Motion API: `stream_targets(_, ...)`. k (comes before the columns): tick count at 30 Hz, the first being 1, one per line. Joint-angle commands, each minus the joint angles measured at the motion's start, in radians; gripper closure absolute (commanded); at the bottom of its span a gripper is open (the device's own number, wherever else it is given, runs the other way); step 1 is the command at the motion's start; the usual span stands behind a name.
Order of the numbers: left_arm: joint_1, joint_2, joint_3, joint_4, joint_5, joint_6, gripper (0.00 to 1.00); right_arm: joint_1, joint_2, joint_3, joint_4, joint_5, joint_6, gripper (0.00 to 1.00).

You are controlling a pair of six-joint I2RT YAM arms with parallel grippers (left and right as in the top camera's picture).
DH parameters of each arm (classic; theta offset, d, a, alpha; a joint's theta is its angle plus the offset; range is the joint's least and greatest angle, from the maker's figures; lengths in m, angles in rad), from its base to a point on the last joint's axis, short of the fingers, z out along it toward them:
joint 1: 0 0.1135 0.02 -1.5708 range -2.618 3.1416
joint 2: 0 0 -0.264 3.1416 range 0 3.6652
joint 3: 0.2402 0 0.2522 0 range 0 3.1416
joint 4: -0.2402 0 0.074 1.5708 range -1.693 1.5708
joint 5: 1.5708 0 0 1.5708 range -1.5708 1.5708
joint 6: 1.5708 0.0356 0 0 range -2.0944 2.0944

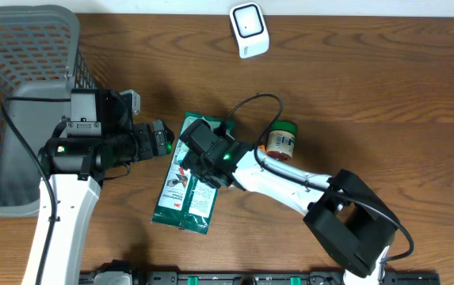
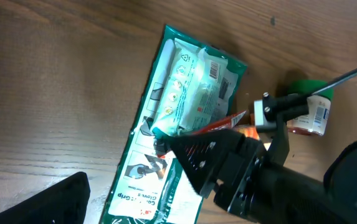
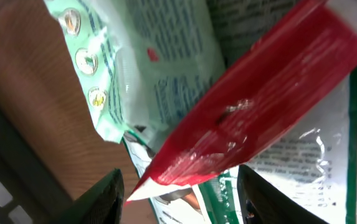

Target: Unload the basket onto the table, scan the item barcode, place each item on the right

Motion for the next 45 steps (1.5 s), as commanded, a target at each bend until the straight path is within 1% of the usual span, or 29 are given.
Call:
stream_targets(1,0.004,0.0,0.015,-0.002,0.009,0.003,0.06,0.024,0.007,-0.007,-0.004,0.07,0.014,0.46)
stream_targets(13,0.004,0.0,0.015,-0.002,0.009,0.003,0.06,0.044,0.007,-0.014,-0.02,0.111,0.021,0.48)
stream_targets(18,0.004,0.0,0.015,-0.002,0.009,0.003,0.06,0.044,0.007,-0.024,-0.018,0.123,0.022,0.48)
stream_targets(20,0.004,0.0,0.015,-0.002,0.009,0.002,0.06,0.044,0.007,-0.024,-0.019,0.122,0.021,0.51)
stream_targets(22,0.004,0.0,0.015,-0.002,0.009,0.003,0.06,0.044,0.007,-0.024,-0.023,0.122,0.002,0.6)
stream_targets(24,0.004,0.0,0.015,-0.002,0.009,0.003,0.06,0.044,0.006,-0.024,-0.024,0.112,-0.046,0.69)
stream_targets(26,0.004,0.0,0.015,-0.002,0.009,0.003,0.06,0.044,0.006,-0.024,-0.024,0.094,-0.1,0.75)
stream_targets(30,0.004,0.0,0.015,-0.002,0.009,0.003,0.05,0.041,0.004,-0.024,-0.034,0.065,-0.236,0.99)
stream_targets(34,0.004,0.0,0.015,-0.002,0.009,0.003,0.06,0.04,-0.012,-0.024,-0.082,0.05,-0.326,0.99)
stream_targets(39,0.004,0.0,0.015,-0.002,0.009,0.003,0.06,0.04,-0.077,-0.024,-0.138,0.057,-0.494,0.99)
stream_targets(41,0.004,0.0,0.015,-0.002,0.009,0.003,0.06,0.04,-0.114,-0.024,-0.137,0.058,-0.605,0.99)
stream_targets(45,0.004,0.0,0.015,-0.002,0.009,0.003,0.06,0.04,-0.177,-0.024,-0.143,0.058,-0.877,0.99)
